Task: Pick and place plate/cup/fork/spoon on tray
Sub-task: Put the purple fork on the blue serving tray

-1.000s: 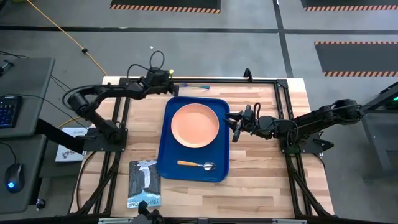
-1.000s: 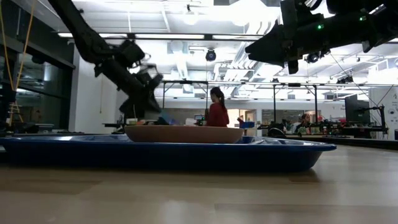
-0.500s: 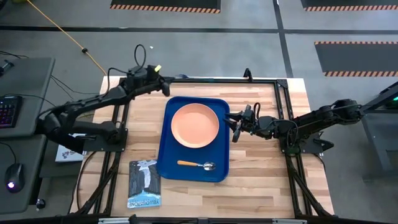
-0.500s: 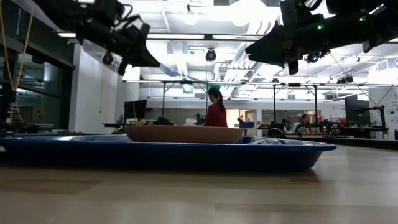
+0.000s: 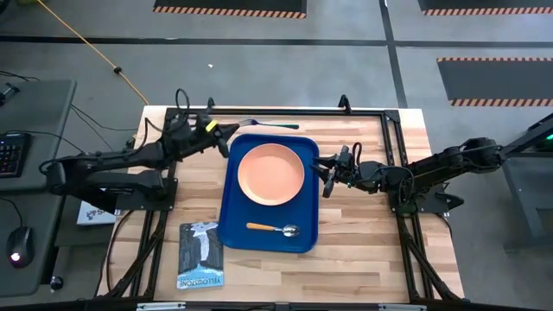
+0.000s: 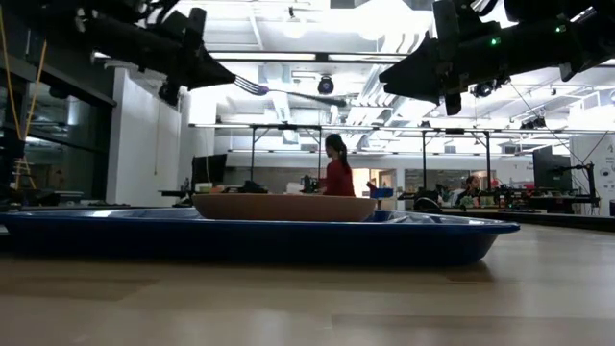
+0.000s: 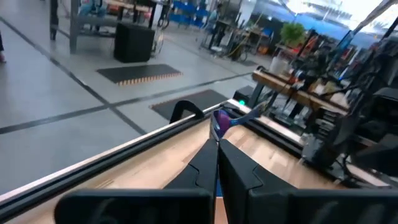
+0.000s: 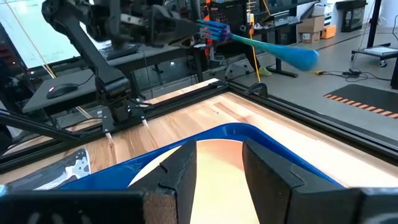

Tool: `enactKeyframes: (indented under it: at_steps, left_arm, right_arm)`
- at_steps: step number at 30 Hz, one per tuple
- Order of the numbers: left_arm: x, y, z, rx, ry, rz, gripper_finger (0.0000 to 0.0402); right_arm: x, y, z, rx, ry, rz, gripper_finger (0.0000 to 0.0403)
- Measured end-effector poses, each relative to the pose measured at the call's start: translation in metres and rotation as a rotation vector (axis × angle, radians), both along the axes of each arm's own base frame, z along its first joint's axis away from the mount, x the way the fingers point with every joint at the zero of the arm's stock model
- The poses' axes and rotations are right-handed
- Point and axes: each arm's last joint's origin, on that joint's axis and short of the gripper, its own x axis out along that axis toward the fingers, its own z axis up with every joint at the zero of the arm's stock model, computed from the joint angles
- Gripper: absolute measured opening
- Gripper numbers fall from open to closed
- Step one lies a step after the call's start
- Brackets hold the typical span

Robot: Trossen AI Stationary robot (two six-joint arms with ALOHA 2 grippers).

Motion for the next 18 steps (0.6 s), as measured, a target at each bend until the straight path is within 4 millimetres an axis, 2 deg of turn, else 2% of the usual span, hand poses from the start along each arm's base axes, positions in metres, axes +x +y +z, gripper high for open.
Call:
enactKeyframes:
  at_steps: [11, 18]
  left_arm:
    - [-0.004, -0.022, -0.028, 0.015, -0.014, 0.005, 0.0000]
    - [-0.004, -0.025, -0.024, 0.053, -0.035, -0.016, 0.0000]
  right_arm:
    - [0.000, 0.000, 0.001, -0.003, -0.006, -0.010, 0.0122]
    - [0.000, 0.000, 0.001, -0.003, -0.007, -0.010, 0.0122]
